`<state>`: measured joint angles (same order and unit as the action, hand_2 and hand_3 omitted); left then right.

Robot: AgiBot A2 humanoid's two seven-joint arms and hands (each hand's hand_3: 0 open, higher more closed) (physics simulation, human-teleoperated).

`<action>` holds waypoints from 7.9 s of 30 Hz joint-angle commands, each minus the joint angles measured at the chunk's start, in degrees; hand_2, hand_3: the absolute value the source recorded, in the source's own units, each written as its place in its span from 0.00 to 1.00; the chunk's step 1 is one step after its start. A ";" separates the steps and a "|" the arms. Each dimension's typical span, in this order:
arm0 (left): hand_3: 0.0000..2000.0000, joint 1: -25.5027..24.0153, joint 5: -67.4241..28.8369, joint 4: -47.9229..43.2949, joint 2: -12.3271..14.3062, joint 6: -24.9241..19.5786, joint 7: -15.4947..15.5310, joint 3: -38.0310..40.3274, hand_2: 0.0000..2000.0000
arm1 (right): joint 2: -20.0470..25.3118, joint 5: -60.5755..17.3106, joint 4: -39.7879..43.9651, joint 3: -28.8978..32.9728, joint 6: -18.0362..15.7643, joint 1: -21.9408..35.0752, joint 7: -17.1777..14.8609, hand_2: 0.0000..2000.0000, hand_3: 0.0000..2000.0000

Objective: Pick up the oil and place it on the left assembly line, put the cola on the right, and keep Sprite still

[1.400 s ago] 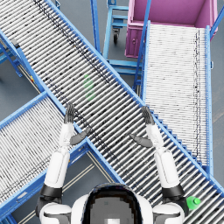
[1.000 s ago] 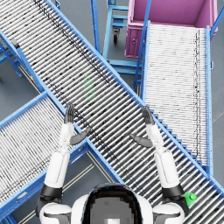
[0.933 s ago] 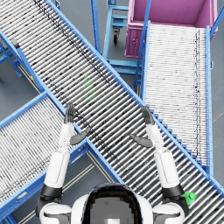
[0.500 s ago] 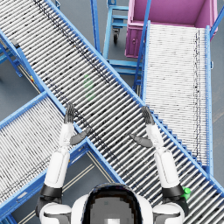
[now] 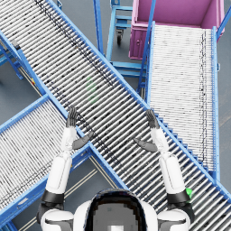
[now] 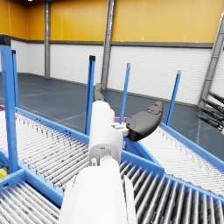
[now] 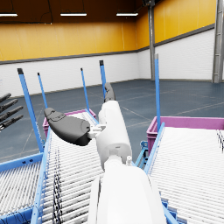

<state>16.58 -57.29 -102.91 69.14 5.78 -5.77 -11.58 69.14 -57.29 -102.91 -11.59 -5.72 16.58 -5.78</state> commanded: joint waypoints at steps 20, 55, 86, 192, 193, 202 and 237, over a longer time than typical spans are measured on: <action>0.00 0.00 0.00 0.00 0.00 0.00 0.00 0.00 0.00 | 0.00 0.00 0.00 0.00 0.00 0.00 0.00 0.00 0.00; 0.00 0.00 0.00 0.00 0.00 0.00 0.00 0.00 0.00 | 0.00 0.00 0.00 0.00 0.00 0.00 0.00 0.00 0.00; 0.00 14.22 -15.19 3.78 6.66 -5.78 5.76 16.06 0.00 | 5.79 -17.76 -0.14 17.25 5.72 9.63 5.78 0.00 0.00; 0.00 14.42 -31.89 2.73 9.26 -5.78 5.76 19.84 0.00 | 9.28 -31.92 1.13 19.54 5.71 7.84 5.78 0.00 0.00; 0.00 14.61 -31.89 2.78 9.25 -5.78 5.76 20.05 0.00 | 9.38 -31.92 1.35 19.56 5.71 7.37 5.78 0.00 0.00; 0.00 13.68 -31.89 2.93 9.50 -5.78 5.76 20.03 0.00 | 9.55 -31.92 1.30 19.61 5.71 7.22 5.78 0.00 0.00; 0.00 9.28 -23.16 1.97 7.20 -4.19 4.18 14.72 0.00 | 7.31 -23.18 1.12 14.23 4.14 5.06 4.19 0.00 0.00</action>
<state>25.33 -79.16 -101.05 75.94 1.82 -1.82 2.32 76.05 -79.18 -101.85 1.86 -1.80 21.35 -1.82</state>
